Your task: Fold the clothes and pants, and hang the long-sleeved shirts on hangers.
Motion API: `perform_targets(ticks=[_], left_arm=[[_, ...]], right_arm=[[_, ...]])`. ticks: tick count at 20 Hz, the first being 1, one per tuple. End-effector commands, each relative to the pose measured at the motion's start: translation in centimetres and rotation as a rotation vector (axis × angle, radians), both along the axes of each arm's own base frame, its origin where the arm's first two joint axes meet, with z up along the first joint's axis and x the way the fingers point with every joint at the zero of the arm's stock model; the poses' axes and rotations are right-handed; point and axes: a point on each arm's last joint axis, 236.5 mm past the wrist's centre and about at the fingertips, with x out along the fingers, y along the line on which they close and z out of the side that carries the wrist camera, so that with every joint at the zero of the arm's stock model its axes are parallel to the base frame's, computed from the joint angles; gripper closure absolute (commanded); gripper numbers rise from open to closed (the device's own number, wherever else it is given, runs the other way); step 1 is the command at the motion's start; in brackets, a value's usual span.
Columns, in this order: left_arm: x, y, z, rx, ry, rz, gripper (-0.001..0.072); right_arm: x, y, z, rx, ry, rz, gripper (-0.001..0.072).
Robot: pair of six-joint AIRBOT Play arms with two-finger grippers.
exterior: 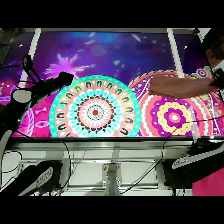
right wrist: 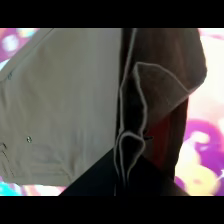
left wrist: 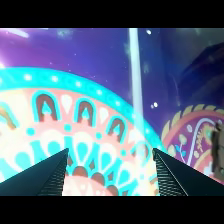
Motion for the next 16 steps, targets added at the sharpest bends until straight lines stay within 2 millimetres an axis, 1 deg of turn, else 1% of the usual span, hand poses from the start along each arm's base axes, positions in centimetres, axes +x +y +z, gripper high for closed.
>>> perform_targets(ticks=[1, 3, 6, 9, 10, 11, 12, 13, 14, 15, 16], left_arm=[[0.0, -0.2, 0.2, -0.017, 0.002, 0.001, 0.0105], [0.0, -0.2, 0.2, -0.017, 0.001, -0.001, 0.0105], [0.0, -0.2, 0.2, -0.017, 0.002, -0.001, 0.0105], [0.0, -0.2, 0.2, -0.017, 0.001, -0.001, 0.0105], [0.0, -0.2, 0.2, -0.017, 0.002, -0.001, 0.0105], [0.0, -0.2, 0.2, -0.017, 0.002, -0.001, 0.0105], [0.0, -0.2, 0.2, -0.016, 0.001, -0.001, 0.0105], [0.0, -0.2, 0.2, -0.015, 0.0, -0.001, 0.0106], [0.1, 0.1, 0.3, -0.003, -0.007, 0.001, 0.0106], [0.3, 0.5, 0.7, 0.026, -0.03, -0.006, 0.0132], [0.6, 1.1, 1.5, 0.043, -0.05, -0.006, 0.0266]], right_arm=[[-10.1, -6.6, 1.1, -0.036, 0.136, -0.111, 0.0705], [-14.3, -8.5, 0.9, -0.033, 0.21, -0.183, 0.0705], [-18.5, -9.9, 0.8, -0.028, 0.296, -0.257, 0.0705], [-21.4, -10.8, 0.9, -0.048, 0.376, -0.326, 0.0702], [-21.5, -10.8, 0.9, -0.044, 0.377, -0.345, 0.0693], [-21.7, -10.4, 0.9, -0.019, 0.384, -0.401, 0.057], [-21.8, -10.1, 0.9, -0.008, 0.391, -0.431, 0.0419], [-21.3, -9.8, 1.0, 0.01, 0.372, -0.445, 0.0367], [-19.7, -9.3, 1.2, 0.041, 0.309, -0.422, 0.0367], [-17.2, -8.7, 2.1, 0.079, 0.206, -0.397, 0.0367], [-13.9, -8.0, 3.7, 0.123, 0.062, -0.356, 0.0368]])
